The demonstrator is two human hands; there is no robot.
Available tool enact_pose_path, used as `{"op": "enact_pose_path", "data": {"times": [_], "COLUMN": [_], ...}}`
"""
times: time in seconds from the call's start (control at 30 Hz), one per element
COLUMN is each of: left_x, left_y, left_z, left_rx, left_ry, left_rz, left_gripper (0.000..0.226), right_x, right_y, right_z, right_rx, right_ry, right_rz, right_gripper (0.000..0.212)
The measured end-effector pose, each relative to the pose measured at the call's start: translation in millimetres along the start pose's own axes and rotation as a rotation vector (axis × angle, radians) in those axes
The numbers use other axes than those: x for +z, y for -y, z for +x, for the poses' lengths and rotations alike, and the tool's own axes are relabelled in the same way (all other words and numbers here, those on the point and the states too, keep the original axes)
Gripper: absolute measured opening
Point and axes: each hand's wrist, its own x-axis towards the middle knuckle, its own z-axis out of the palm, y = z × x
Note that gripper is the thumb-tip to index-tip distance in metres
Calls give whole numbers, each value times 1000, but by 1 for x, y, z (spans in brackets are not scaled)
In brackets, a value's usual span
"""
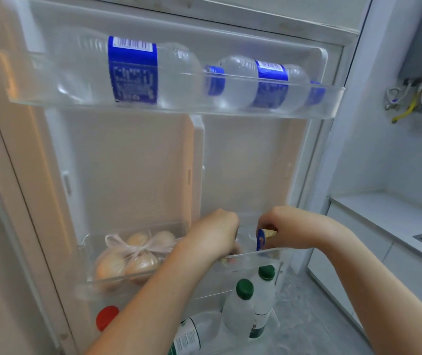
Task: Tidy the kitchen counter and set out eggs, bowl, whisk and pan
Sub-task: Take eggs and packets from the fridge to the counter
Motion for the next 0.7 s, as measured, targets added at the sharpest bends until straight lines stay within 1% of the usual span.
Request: {"op": "enact_pose_path", "data": {"times": [0.1,0.2,0.23,0.3,0.37,0.4,0.47,0.53,0.6,0.7], "left_x": [-2,-7,-9,-14,-18,-20,-22,-25,-29,-34], "left_y": [-1,-4,-4,0,5,7,13,24,34,55], "left_z": [1,-1,-2,-8,-18,-25,-44,-64,-80,-105], "left_rx": [14,26,37,70,83,77,39,-3,-32,-102], "left_ry": [-16,-69,-115,-260,-410,-458,-485,-511,-577,-727], "left_rz": [-16,-72,-97,-169,-326,-449,-711,-890,-971,-1055], "left_gripper": [18,17,17,16,10,7,9,12,16,30], "right_x": [1,5,7,11,15,17,19,21,20,17], "right_y": [-2,-5,-6,-8,-8,-7,1,18,38,77], "right_z": [-2,-6,-7,-9,-13,-15,-20,-21,-21,-14], "right_rx": [-8,6,18,34,22,2,-61,-162,-256,-401], "right_ry": [-25,-90,-130,-221,-333,-390,-470,-497,-497,-424], "right_rz": [15,106,168,334,513,598,765,942,1126,1388], "right_gripper": [22,13,12,10,13,17,23,29,32,33]}}
